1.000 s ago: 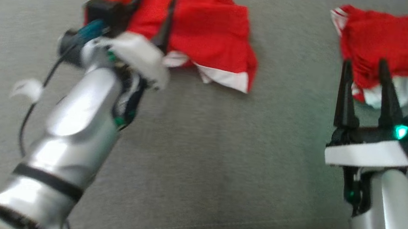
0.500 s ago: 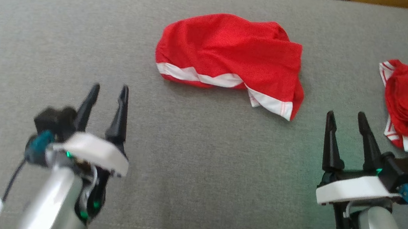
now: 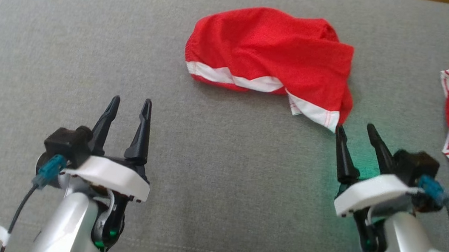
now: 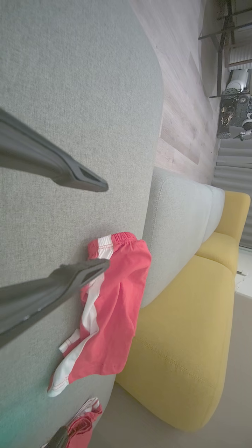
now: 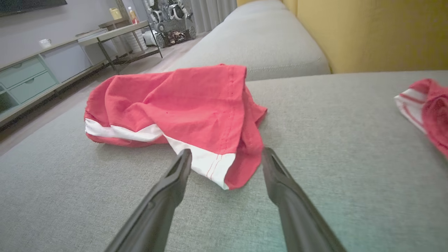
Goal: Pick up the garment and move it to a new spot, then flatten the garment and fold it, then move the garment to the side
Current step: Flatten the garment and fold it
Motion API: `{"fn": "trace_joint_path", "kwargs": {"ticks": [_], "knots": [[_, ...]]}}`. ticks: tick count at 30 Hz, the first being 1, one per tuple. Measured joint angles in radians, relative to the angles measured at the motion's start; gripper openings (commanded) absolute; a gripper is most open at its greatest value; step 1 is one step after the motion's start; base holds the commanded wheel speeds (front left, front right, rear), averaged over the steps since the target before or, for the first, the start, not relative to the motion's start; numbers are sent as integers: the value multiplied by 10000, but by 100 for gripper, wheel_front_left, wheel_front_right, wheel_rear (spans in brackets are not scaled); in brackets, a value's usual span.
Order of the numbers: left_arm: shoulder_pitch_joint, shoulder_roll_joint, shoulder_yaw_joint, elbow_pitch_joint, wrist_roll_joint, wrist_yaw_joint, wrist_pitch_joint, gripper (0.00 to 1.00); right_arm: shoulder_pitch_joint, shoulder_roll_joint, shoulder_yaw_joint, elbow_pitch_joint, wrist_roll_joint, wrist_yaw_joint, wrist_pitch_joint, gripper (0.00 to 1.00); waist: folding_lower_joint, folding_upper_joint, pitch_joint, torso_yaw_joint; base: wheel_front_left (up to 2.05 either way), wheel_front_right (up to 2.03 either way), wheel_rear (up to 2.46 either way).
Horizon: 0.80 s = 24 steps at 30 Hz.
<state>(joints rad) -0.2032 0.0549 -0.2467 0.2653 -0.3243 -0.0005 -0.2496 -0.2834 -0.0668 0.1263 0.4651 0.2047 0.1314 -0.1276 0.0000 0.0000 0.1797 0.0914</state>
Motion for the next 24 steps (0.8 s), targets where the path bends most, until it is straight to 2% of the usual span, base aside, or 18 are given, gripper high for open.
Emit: {"fn": "trace_joint_path", "kwargs": {"ticks": [10, 19, 20, 21, 23, 24], "knots": [[-140, -100, -67, 167, -2, -84, 0, 100, -1208, -397, 339, 1636, 966, 0, 462, 100, 0, 0, 474, 535, 0, 0, 0], [-288, -115, -301, 159, -159, 29, 0, 100, -1605, -575, 997, 2178, 1747, 0, 447, 100, 0, 0, 595, 654, 0, 0, 0], [-288, -117, -311, 161, -207, 54, 0, 100, -1617, -621, 1055, 2224, 1827, 0, 435, 97, 0, 0, 595, 646, 0, 0, 0], [-288, -117, -314, 161, -215, 69, 0, 100, -1624, -669, 1133, 2266, 1910, 0, 410, 49, 0, 0, 592, 635, 0, 0, 0], [-288, -119, -322, 161, -215, 96, 0, 100, -1625, -704, 1275, 2274, 2094, 0, 311, 0, 0, 0, 589, 604, 0, 0, 0], [-288, -119, -322, 163, -215, 96, 0, 100, -1637, -702, 1348, 2276, 2180, 0, 267, 0, 0, 0, 585, 583, 0, 0, 0]]}}
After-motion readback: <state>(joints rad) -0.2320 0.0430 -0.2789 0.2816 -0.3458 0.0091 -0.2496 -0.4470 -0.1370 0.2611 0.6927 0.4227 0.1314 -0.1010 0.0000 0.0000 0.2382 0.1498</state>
